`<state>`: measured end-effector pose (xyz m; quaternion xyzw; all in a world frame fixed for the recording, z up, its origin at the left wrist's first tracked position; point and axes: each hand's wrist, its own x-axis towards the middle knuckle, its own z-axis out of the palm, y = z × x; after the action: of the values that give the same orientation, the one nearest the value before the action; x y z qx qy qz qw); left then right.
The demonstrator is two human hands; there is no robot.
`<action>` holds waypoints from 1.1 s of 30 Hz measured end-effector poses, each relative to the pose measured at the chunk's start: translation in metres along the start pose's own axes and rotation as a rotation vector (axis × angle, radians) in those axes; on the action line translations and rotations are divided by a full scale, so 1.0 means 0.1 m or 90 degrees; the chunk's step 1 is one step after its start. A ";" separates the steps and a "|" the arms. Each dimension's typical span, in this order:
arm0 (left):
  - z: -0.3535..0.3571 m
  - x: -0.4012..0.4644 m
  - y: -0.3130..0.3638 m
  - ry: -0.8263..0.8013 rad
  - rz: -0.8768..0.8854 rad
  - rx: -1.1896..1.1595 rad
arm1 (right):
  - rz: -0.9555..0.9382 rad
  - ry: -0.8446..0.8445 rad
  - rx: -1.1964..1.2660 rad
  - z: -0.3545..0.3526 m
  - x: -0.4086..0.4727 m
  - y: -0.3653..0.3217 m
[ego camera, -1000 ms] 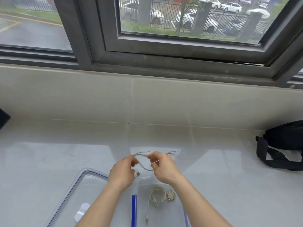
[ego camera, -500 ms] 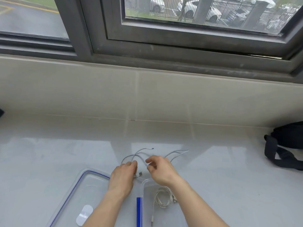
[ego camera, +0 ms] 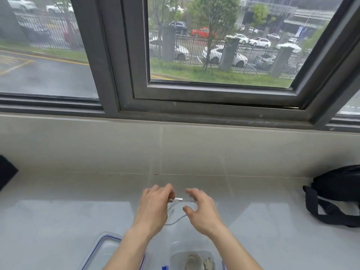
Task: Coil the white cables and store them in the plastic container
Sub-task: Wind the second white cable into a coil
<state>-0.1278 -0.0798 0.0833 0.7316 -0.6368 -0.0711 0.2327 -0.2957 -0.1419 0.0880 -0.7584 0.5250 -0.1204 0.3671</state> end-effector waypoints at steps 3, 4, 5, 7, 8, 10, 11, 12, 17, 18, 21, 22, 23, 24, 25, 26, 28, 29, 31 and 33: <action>-0.37 0.12 0.25 0.101 0.057 -0.063 | -0.062 0.035 -0.001 -0.23 -0.05 -0.14; -0.49 0.15 0.34 0.127 0.055 -0.109 | -0.068 0.047 0.009 -0.31 -0.07 -0.19; -0.62 0.17 0.43 0.139 0.044 -0.157 | -0.072 0.066 0.017 -0.39 -0.09 -0.23; -0.85 0.20 0.59 0.156 0.028 -0.231 | -0.095 0.108 0.038 -0.56 -0.16 -0.34; -0.97 0.21 0.66 0.178 0.033 -0.260 | -0.117 0.116 0.056 -0.64 -0.20 -0.41; -1.19 0.25 0.82 0.227 0.046 -0.325 | -0.161 0.077 0.114 -0.81 -0.29 -0.61; -1.30 0.28 0.91 0.246 0.052 -0.363 | -0.176 0.044 0.136 -0.90 -0.32 -0.73; -1.42 0.32 1.02 0.260 0.057 -0.402 | -0.193 0.018 0.138 -0.98 -0.35 -0.85; -2.12 0.46 1.53 0.381 0.118 -0.581 | -0.265 0.012 0.017 -1.33 -0.43 -1.28; -2.26 0.48 1.60 0.407 0.126 -0.617 | -0.256 0.013 0.009 -1.39 -0.46 -1.30; -2.70 0.54 1.74 0.458 0.129 -0.726 | -0.217 -0.032 -0.016 -1.55 -0.53 -1.25; -2.84 0.56 1.76 0.478 0.127 -0.750 | -0.202 -0.048 -0.022 -1.59 -0.56 -1.21; -2.96 0.57 1.77 0.500 0.125 -0.771 | -0.190 -0.046 -0.017 -1.63 -0.58 -1.17; -3.08 0.59 1.76 0.520 0.120 -0.788 | -0.182 -0.024 -0.003 -1.68 -0.59 -1.13; -3.18 0.61 1.76 0.537 0.116 -0.799 | -0.179 0.011 0.018 -1.71 -0.59 -1.09; -3.27 0.63 1.75 0.551 0.114 -0.804 | -0.177 0.045 0.035 -1.74 -0.58 -1.05; -3.45 0.67 1.77 0.583 0.122 -0.820 | -0.169 0.070 0.038 -1.79 -0.57 -0.99; -3.56 0.69 1.78 0.605 0.127 -0.837 | -0.159 0.059 0.026 -1.79 -0.58 -0.96; -3.83 0.72 1.81 0.653 0.136 -0.868 | -0.119 0.033 0.007 -1.77 -0.60 -0.84; -4.10 0.73 1.86 0.682 0.152 -0.867 | -0.072 0.038 0.020 -1.71 -0.59 -0.69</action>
<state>-0.1181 -0.0624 0.5392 0.2969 -0.3333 -0.0581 0.8929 -0.3691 -0.1508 0.2675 -0.7769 0.4901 -0.1719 0.3560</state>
